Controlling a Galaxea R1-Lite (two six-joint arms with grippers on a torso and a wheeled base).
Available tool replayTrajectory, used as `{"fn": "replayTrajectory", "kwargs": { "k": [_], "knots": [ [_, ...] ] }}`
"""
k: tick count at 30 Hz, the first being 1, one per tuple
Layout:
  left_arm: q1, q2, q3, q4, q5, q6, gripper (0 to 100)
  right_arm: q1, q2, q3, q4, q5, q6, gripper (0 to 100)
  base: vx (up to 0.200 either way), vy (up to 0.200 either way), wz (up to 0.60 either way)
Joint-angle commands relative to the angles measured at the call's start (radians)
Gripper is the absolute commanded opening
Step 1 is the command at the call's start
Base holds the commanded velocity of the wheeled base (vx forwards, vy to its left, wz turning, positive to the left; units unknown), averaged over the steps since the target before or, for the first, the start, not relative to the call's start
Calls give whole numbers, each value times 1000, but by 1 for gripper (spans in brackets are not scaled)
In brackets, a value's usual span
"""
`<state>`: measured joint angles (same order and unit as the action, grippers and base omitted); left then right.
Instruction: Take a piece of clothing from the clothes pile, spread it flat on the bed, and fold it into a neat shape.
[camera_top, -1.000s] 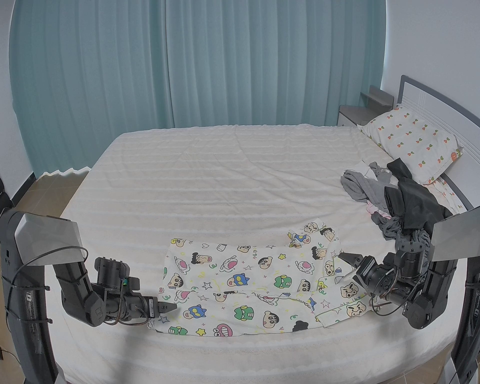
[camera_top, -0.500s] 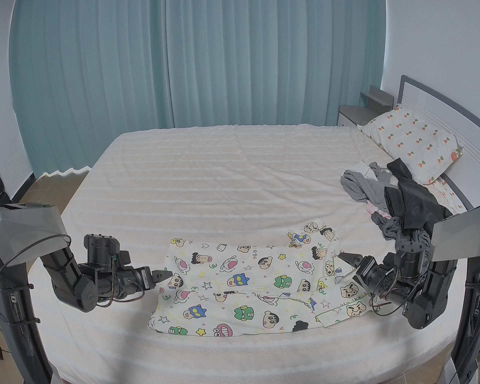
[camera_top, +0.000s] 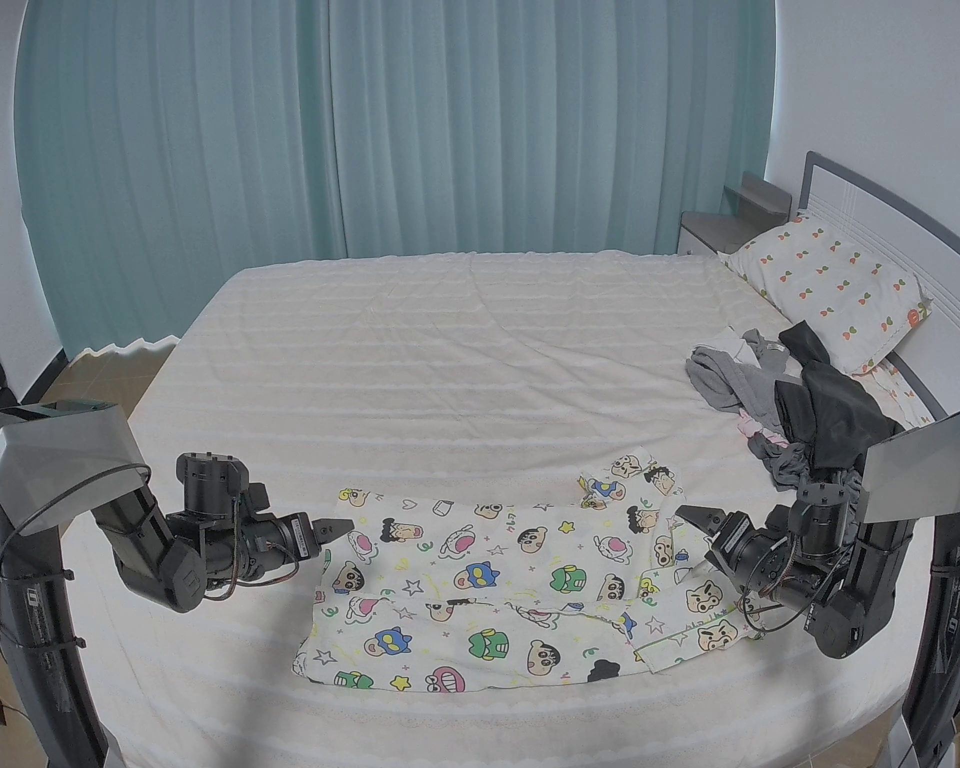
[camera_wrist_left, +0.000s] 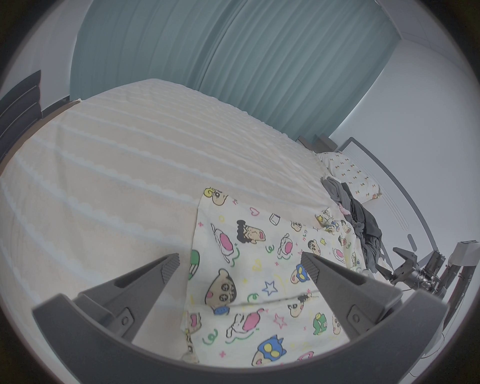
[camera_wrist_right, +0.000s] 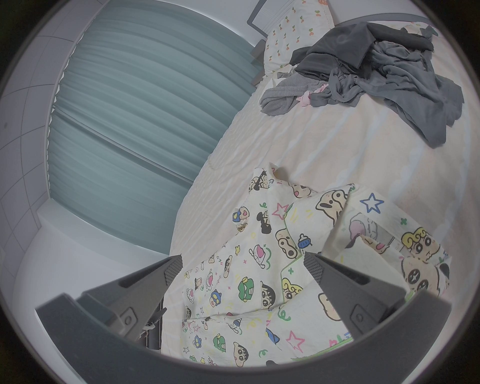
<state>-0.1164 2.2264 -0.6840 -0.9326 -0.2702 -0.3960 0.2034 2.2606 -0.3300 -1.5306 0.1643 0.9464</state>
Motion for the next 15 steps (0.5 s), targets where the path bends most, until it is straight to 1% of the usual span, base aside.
{"fn": "replayTrajectory", "kwargs": {
  "k": [1, 3, 6, 7, 8, 9, 10, 11, 12, 14, 15],
  "knots": [
    [-11, 87, -92, 6, 29, 6, 100, 2, 2, 0, 0, 0, 0, 100, 0, 0, 0],
    [-14, 119, -140, 34, 46, 12, 100, 11, 2, 0, 0, 0, 0, 100, 0, 0, 0],
    [-20, 150, -212, 121, 52, 40, 100, 16, 0, 5, 0, -2, 0, 100, 0, 0, 0],
    [-20, 153, -216, 126, 52, 43, 100, 16, 0, 5, 0, -2, -1, 100, 0, 0, 0],
    [-20, 177, -270, 159, 59, 78, 100, 19, 2, 5, -2, -2, 0, 100, 0, 0, 0],
    [-20, 188, -295, 170, 65, 89, 100, 19, 4, 5, -2, -2, -1, 100, 0, 0, 0],
    [-20, 194, -308, 175, 69, 92, 100, 19, 4, 5, -2, -2, -1, 100, 0, 0, 0],
    [-20, 214, -351, 199, 83, 95, 100, 19, 5, 5, -2, -2, -1, 100, 0, 0, 0],
    [-20, 214, -351, 199, 83, 95, 100, 19, 5, 5, -2, -2, -1, 100, 0, 0, 0],
    [-28, 246, -417, 268, 88, 98, 100, 21, 5, 5, -2, -2, -1, 100, 0, 0, 0],
    [-29, 257, -436, 281, 88, 98, 100, 21, 5, 5, -2, -2, -1, 100, 0, 0, 0]
  ]
}}
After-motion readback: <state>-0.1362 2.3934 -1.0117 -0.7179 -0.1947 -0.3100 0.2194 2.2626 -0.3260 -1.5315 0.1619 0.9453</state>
